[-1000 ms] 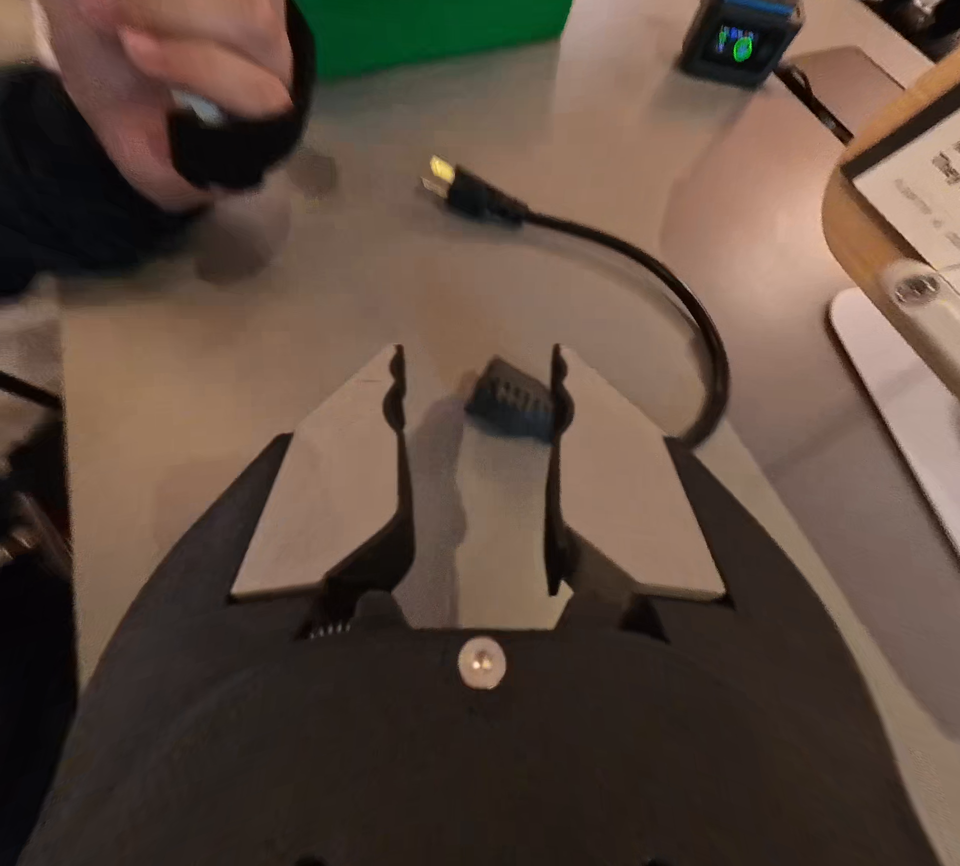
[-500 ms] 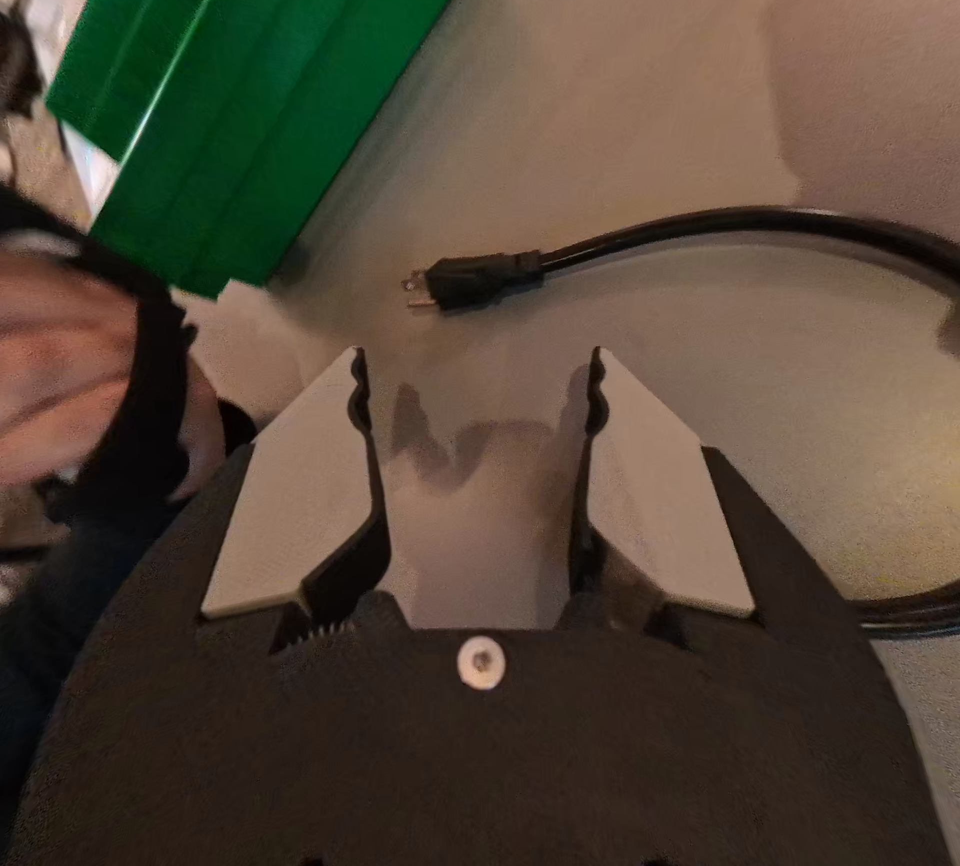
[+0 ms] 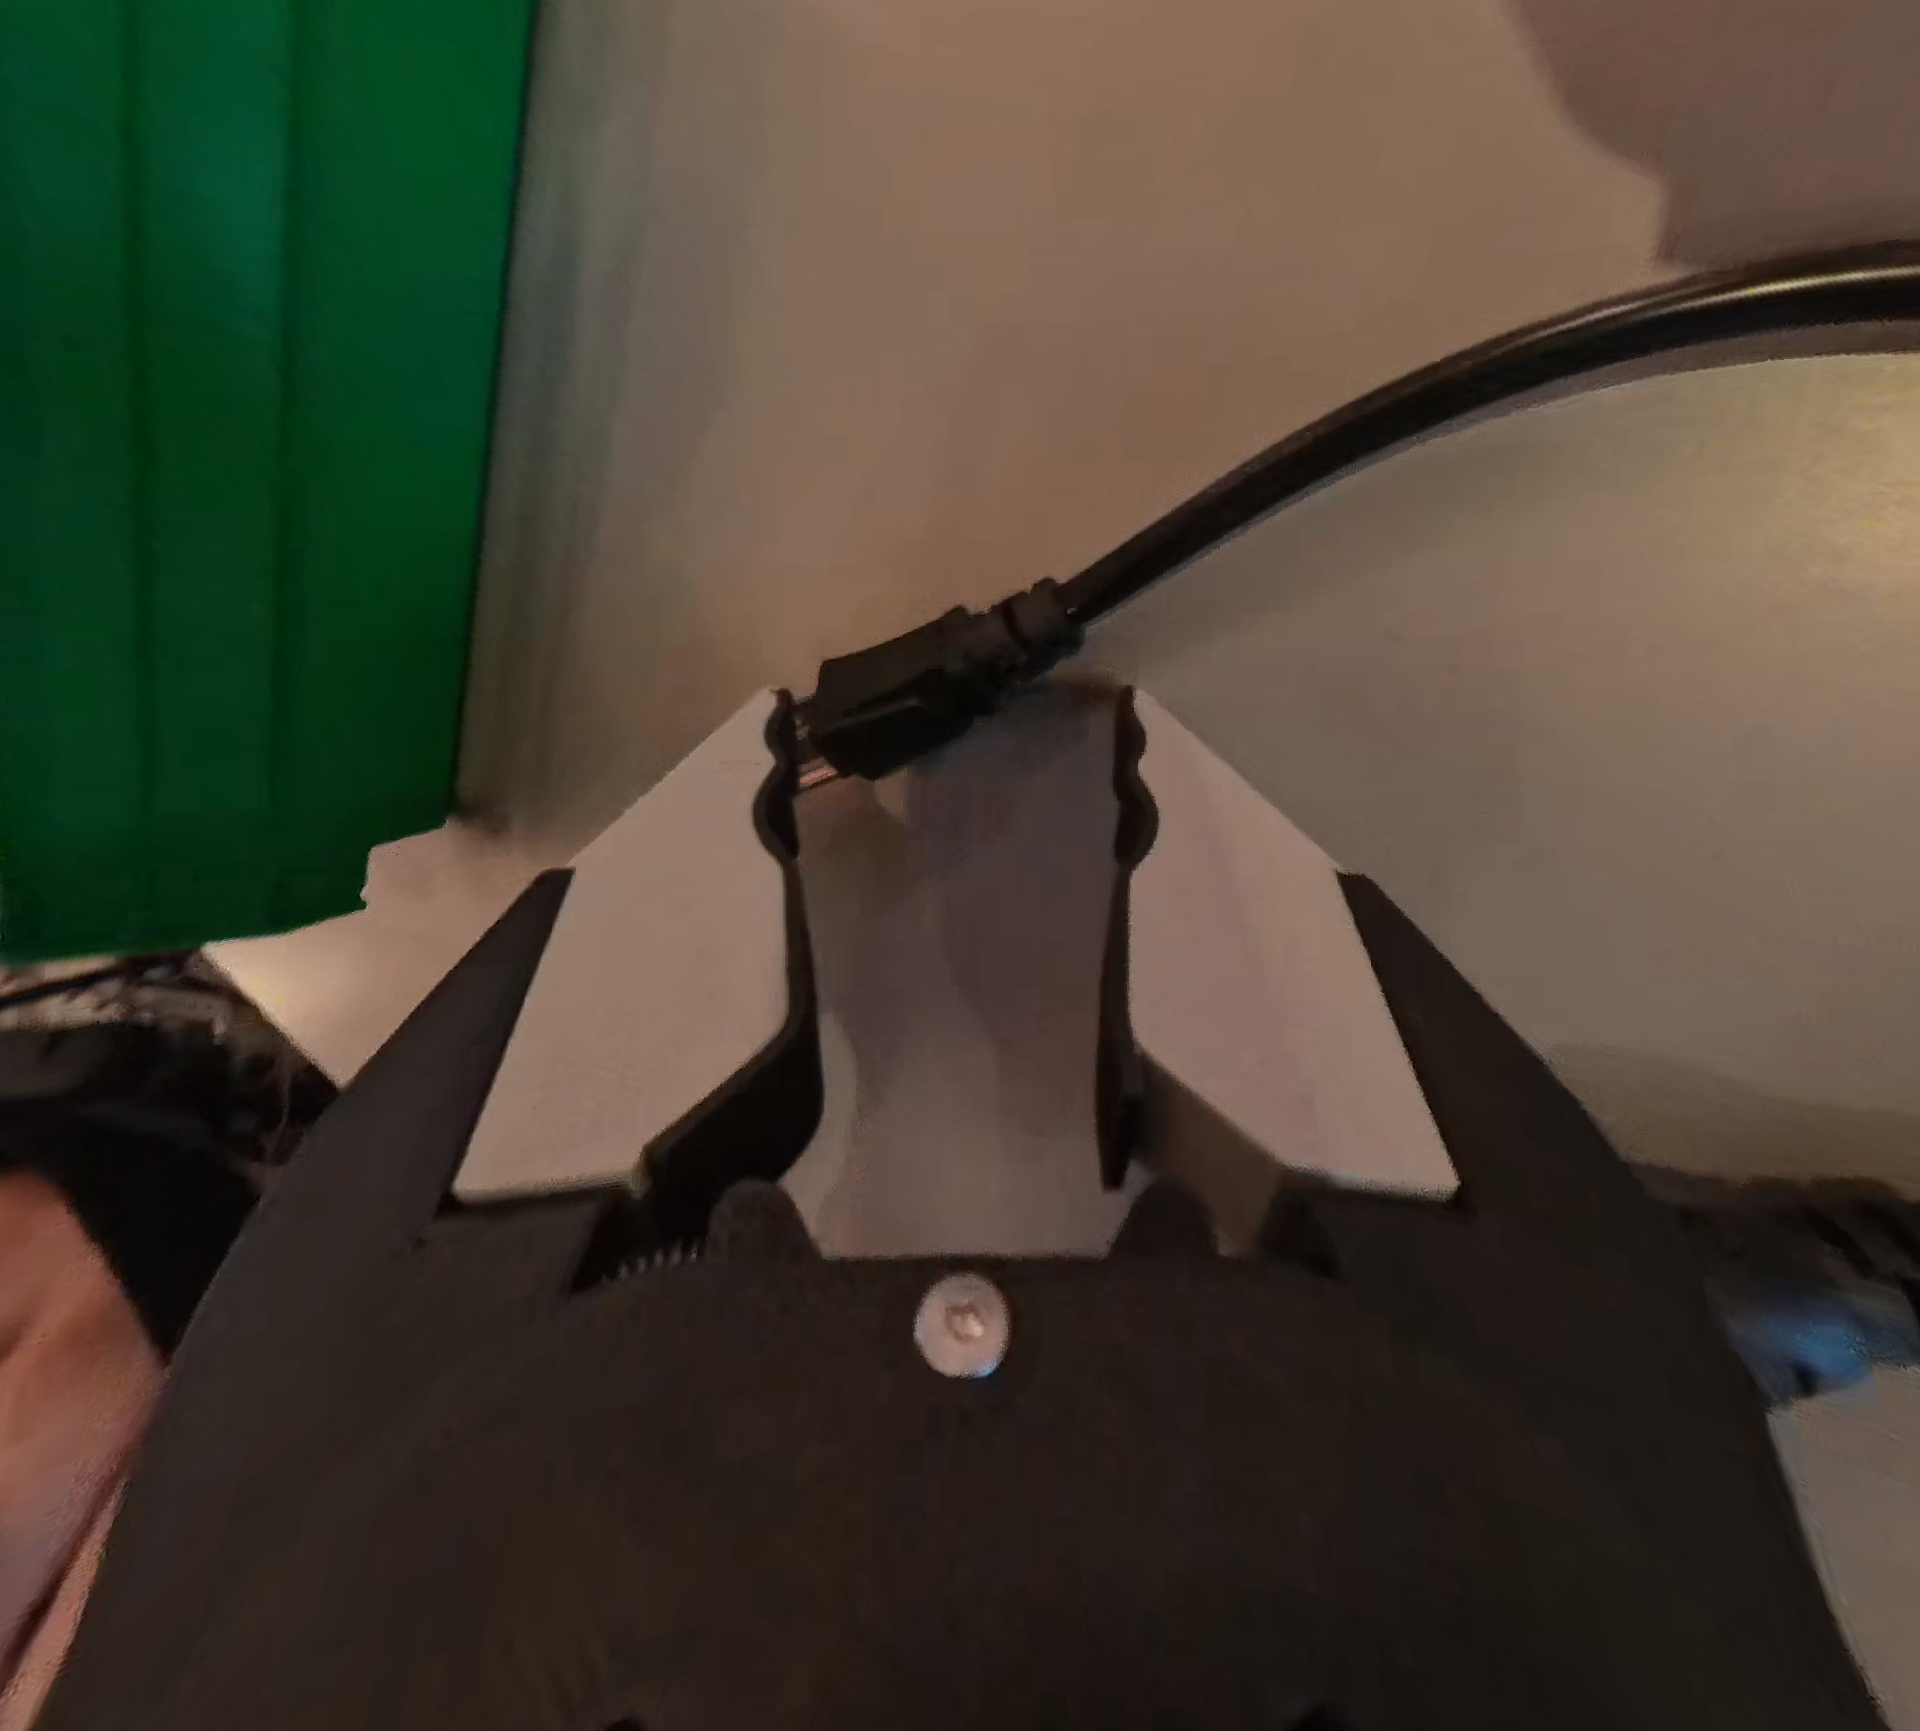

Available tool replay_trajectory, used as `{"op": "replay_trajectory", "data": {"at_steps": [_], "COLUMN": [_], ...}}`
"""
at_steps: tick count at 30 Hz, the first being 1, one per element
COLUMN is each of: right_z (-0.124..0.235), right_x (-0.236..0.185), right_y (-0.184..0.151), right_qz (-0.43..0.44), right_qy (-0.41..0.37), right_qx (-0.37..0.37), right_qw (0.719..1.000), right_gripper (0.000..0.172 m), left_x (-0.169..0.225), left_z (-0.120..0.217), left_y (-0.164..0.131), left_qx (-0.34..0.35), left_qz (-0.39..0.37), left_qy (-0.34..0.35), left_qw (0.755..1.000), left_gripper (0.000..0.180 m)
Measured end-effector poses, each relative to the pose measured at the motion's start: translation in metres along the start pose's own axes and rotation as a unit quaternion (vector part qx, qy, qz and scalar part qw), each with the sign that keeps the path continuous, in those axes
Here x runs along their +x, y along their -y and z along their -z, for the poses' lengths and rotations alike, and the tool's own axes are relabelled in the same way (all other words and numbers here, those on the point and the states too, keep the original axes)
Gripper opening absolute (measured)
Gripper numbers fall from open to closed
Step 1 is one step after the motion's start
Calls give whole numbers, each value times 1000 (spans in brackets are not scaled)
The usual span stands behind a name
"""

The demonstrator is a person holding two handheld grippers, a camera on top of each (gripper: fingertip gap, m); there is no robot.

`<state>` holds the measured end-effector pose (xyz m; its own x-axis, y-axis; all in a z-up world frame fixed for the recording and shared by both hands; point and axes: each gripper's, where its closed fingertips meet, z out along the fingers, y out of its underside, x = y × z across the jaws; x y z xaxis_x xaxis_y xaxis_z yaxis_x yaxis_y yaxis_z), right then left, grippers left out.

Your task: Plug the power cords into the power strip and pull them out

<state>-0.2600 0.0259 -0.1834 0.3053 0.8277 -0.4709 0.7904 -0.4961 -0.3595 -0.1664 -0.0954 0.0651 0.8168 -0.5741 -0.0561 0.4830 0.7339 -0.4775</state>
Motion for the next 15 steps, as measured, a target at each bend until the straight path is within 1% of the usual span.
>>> {"op": "replay_trajectory", "data": {"at_steps": [2,3,5,9,12,13,15], "right_z": [-3,-4,-5,-9,-11,-11,-12], "right_x": [5,6,8,8,10,9,9], "right_y": [0,1,1,3,5,5,7], "right_qz": [-10,-16,-33,-40,-45,-48,-53], "right_qy": [-39,-55,-85,-139,-150,-142,-120], "right_qx": [-11,-17,-29,-40,-43,-45,-48], "right_qw": [999,998,995,989,987,988,990], "right_gripper": [46,44,44,45,38,33,29], "left_x": [0,0,0,-3,-6,-7,-8], "left_z": [1,2,4,10,11,11,11], "left_y": [4,6,12,23,24,23,21], "left_qx": [6,10,20,34,34,33,30], "left_qz": [-5,-7,-11,-18,-19,-17,-15], "left_qy": [2,3,6,18,25,27,29], "left_qw": [1000,1000,1000,999,999,999,999], "left_gripper": [47,47,47,46,47,47,47]}}
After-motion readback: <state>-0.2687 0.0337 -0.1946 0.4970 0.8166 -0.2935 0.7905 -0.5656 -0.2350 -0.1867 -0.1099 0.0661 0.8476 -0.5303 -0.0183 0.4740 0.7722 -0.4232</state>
